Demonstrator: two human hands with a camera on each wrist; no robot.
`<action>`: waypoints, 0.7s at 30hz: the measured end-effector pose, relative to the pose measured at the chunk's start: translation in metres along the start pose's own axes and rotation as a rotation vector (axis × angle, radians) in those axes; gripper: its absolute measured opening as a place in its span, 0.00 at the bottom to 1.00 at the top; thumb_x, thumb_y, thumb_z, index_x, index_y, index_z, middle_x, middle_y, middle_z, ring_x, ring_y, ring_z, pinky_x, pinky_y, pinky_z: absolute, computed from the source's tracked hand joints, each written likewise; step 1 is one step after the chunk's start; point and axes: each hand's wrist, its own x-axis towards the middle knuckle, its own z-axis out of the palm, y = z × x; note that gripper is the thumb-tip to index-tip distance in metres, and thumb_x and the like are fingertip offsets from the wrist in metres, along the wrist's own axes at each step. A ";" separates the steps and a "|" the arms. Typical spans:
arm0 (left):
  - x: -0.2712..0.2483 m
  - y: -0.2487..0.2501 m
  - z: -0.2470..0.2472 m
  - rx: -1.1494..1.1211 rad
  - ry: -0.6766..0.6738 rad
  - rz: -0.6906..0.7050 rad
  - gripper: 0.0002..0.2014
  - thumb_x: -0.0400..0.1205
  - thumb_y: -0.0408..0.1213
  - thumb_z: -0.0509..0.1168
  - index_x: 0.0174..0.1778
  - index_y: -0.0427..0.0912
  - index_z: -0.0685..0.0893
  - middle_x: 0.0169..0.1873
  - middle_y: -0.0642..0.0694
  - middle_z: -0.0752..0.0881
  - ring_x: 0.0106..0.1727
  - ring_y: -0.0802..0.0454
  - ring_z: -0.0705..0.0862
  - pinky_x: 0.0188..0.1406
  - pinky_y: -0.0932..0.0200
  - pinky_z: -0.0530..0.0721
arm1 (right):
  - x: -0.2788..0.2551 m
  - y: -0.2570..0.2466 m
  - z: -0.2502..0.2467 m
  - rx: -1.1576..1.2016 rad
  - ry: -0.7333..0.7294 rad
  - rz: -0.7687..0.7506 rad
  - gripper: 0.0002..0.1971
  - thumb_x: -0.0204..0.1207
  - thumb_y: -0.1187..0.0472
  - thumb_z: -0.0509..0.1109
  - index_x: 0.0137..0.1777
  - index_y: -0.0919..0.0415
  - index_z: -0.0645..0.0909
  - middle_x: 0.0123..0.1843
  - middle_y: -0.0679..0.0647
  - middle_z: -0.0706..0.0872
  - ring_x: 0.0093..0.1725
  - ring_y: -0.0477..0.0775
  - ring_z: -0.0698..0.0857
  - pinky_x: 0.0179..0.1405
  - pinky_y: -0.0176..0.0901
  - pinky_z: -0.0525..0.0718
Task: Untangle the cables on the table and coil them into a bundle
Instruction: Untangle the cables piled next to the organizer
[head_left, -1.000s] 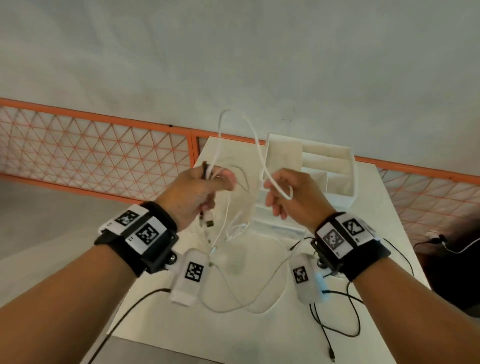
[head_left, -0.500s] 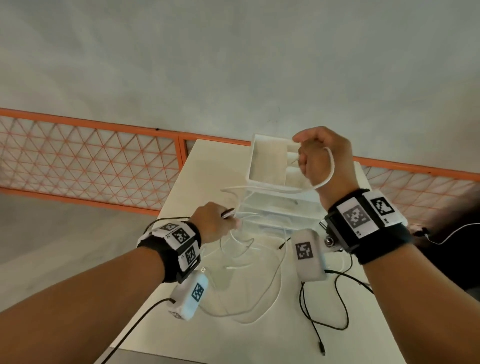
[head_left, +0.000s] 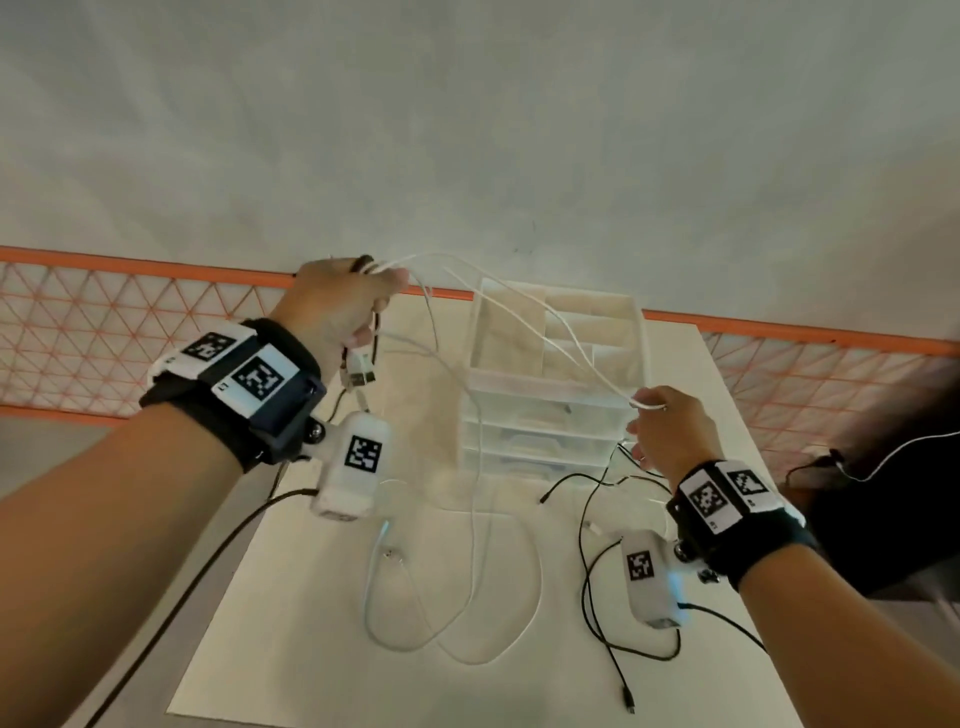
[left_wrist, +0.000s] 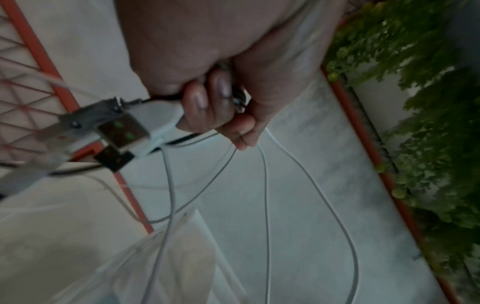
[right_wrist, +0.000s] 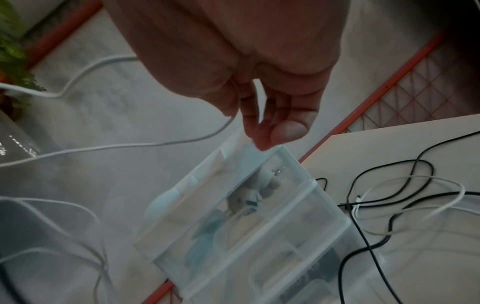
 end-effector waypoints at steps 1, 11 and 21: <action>0.002 0.001 0.001 -0.008 0.022 0.016 0.06 0.79 0.36 0.73 0.41 0.36 0.87 0.25 0.46 0.77 0.21 0.54 0.63 0.14 0.65 0.60 | -0.001 0.000 0.001 0.034 -0.007 -0.003 0.18 0.73 0.69 0.56 0.51 0.50 0.83 0.42 0.58 0.91 0.33 0.61 0.89 0.42 0.55 0.92; -0.016 0.021 -0.006 -0.327 -0.010 0.024 0.07 0.78 0.35 0.73 0.45 0.42 0.80 0.20 0.54 0.66 0.19 0.57 0.61 0.16 0.64 0.60 | -0.011 -0.035 -0.005 0.306 -0.086 -0.415 0.14 0.78 0.73 0.63 0.45 0.53 0.85 0.43 0.49 0.90 0.32 0.54 0.88 0.34 0.46 0.82; -0.059 -0.035 0.023 -0.036 -0.242 -0.037 0.08 0.77 0.34 0.73 0.52 0.47 0.91 0.28 0.43 0.71 0.20 0.56 0.62 0.18 0.63 0.60 | -0.055 -0.105 0.000 0.566 -0.527 -0.666 0.07 0.67 0.57 0.79 0.39 0.57 0.84 0.58 0.51 0.89 0.34 0.55 0.83 0.31 0.40 0.79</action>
